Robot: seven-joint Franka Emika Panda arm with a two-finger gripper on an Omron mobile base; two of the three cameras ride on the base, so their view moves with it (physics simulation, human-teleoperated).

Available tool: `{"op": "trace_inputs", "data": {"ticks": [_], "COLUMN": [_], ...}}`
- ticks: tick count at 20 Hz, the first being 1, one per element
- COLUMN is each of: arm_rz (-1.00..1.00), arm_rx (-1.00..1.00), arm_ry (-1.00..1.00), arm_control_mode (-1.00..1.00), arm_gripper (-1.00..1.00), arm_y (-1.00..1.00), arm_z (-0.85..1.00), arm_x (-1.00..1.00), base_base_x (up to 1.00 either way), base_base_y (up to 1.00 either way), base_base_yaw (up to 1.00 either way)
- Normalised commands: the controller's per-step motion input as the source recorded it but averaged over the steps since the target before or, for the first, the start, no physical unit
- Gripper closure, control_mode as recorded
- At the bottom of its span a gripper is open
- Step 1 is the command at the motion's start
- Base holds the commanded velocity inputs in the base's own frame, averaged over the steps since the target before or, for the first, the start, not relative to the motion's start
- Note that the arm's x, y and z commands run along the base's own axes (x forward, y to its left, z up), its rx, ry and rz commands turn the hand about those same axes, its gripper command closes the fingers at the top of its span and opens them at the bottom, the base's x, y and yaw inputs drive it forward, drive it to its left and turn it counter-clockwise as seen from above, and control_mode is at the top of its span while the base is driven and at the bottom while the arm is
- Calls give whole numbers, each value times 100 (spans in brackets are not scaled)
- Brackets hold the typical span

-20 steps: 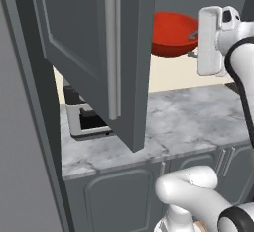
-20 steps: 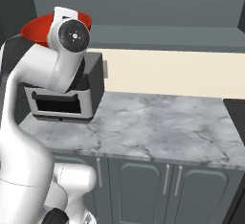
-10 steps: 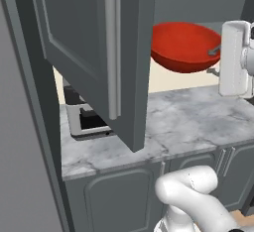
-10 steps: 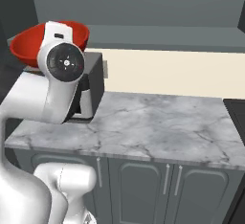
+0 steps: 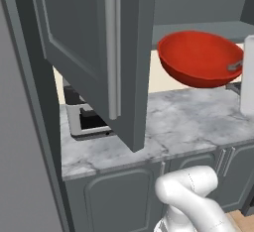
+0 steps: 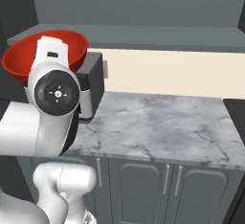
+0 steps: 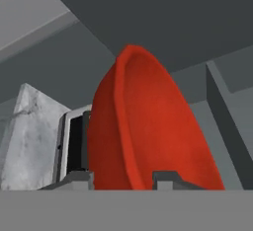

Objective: Move the bowls from the cabinet to the plates on the dining table.

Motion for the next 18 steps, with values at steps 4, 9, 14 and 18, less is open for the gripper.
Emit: {"op": "trace_inputs", "data": {"ticks": [4,9,14,18], "arm_rz": [-3,-3,-3,-4], "arm_rx": [0,0,0,0], "arm_ry": [0,0,0,0], "arm_control_mode": [-100,-100,-100,-100], "arm_gripper": [100,100,100,100], "arm_y": [-8,-8,-17,-18], "arm_z": [-19,-23,-16,-14], "arm_x": [-37,-22,-21,-27], "base_base_x": [0,0,0,0], "base_base_y": [0,0,0,0], "base_base_yaw": [0,0,0,0]}}
